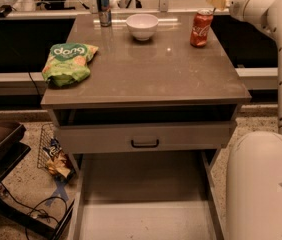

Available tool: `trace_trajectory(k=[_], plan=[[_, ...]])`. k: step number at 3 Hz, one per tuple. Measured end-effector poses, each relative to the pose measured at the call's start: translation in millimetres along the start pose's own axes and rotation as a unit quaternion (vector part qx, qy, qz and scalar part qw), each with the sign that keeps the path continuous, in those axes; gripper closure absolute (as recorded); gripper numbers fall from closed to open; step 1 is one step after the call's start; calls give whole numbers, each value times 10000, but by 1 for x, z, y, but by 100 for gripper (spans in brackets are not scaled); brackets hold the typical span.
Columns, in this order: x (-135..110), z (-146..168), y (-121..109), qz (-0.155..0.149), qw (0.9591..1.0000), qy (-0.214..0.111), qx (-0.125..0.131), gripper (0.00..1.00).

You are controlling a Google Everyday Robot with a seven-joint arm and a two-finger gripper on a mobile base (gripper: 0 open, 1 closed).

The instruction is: Move coke can near green rice chip bag

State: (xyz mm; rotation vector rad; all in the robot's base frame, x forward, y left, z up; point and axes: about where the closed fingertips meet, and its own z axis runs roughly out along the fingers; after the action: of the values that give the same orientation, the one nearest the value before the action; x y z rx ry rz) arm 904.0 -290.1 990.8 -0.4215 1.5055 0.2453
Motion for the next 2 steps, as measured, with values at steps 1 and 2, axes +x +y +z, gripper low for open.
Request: trace_trajectory(k=[1, 2], plan=[[-1, 1, 1, -1, 10000, -2, -13, 36], [1, 5, 5, 7, 10000, 5, -44, 4]])
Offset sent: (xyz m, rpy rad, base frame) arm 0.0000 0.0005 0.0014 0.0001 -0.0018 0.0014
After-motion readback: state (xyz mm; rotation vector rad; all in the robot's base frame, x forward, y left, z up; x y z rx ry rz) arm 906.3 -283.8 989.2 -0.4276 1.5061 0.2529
